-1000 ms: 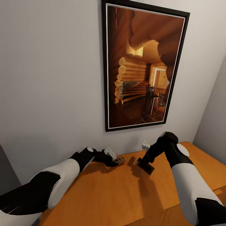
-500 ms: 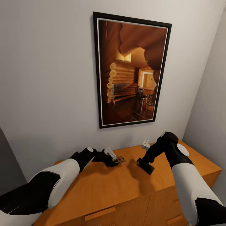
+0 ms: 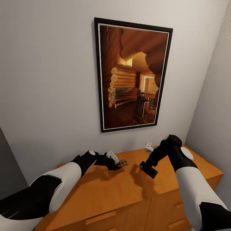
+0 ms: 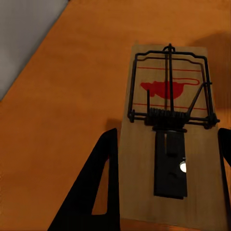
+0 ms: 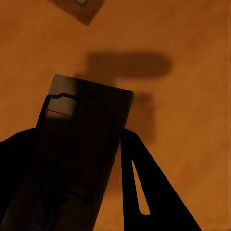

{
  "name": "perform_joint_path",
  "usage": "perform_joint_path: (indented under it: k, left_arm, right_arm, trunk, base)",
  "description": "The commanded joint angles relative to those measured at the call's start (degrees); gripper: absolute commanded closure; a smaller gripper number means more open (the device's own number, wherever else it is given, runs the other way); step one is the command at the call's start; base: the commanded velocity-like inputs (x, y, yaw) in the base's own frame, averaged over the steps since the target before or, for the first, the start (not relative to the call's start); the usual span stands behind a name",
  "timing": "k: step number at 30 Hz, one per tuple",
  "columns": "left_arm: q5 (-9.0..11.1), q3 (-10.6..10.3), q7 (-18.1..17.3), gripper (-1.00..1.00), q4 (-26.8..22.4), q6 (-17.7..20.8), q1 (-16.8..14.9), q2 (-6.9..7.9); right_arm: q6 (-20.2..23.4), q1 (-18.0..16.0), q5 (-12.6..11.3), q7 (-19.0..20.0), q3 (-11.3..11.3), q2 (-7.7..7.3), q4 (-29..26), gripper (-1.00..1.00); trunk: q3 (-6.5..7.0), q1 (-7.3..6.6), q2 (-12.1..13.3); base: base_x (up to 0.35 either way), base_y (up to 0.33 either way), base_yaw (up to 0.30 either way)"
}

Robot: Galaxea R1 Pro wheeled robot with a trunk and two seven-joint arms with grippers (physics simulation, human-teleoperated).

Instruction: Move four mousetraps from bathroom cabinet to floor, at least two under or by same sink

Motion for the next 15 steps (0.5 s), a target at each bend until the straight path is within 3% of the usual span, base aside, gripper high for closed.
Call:
perform_joint_path:
  k: [1,15]
  left_arm:
    - [0.10,-0.41,-0.07,1.00,-0.05,0.03,-0.05,0.00]
    - [0.04,-0.44,-0.07,1.00,-0.05,0.04,-0.05,0.00]
  right_arm:
    - [0.62,-0.05,0.27,0.39,-0.08,0.02,-0.05,1.00]
    - [0.62,-0.05,0.27,0.39,-0.08,0.03,-0.05,1.00]
  trunk:
    - [0.09,-0.21,0.35]
    - [2.60,-3.29,5.96]
  base:
    - [0.000,-0.147,0.000]
    - [0.000,-0.262,0.000]
